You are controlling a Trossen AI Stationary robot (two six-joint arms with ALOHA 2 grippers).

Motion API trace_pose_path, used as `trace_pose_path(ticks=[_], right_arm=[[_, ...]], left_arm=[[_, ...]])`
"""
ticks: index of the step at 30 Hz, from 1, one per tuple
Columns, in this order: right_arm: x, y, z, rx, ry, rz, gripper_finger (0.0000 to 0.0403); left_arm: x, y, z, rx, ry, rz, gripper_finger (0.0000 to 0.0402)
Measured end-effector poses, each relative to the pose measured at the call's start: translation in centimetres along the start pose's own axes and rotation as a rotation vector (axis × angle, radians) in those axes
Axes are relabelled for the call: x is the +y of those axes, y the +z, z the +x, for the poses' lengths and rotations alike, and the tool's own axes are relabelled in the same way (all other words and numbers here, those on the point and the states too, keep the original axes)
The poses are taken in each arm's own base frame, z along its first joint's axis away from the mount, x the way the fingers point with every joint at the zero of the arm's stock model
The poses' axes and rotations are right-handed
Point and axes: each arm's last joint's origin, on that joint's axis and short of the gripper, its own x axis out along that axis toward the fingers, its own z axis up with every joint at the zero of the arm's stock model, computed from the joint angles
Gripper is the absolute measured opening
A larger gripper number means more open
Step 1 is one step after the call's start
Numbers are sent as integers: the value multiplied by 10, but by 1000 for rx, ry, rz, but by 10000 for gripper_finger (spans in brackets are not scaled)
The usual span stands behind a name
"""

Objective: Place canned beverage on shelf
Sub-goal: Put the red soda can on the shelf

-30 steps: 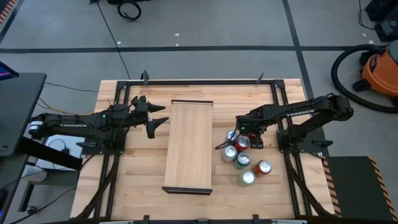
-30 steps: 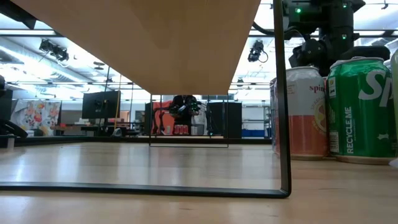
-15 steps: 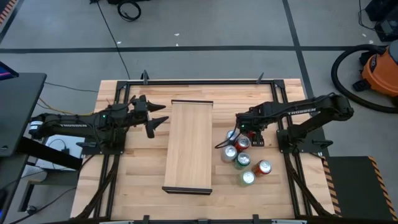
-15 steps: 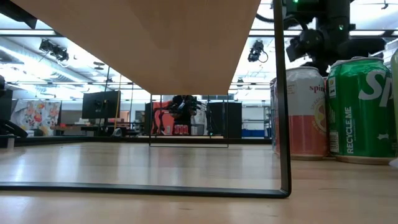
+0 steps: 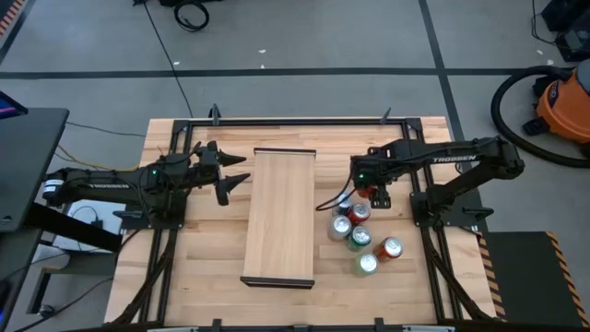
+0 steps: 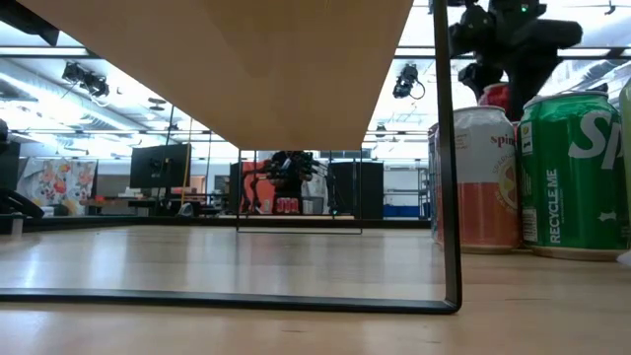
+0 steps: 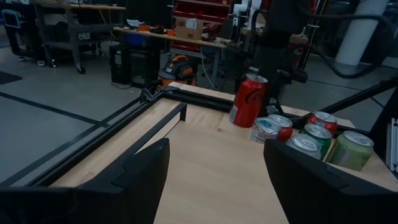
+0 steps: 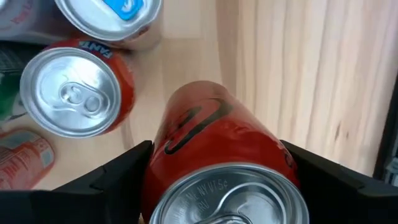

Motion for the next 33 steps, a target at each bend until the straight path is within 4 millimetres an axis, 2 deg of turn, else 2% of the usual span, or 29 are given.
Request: trace_pose_path(ticks=[9,18,25,33], right_arm=[[-4,14,-20,-71,-3,11,325],[-7,59,-31,-3,-50,-53,326],[-10,79,-55,7,-103,-91,327],[-6,98,-84,-90,-111,-134,327]], left_arm=[[0,0,0,0,0,1,272],[0,0,0,4,4,1,272],[1,-2,0,21,6,5,272],[1,-2,0,25,6,6,272]])
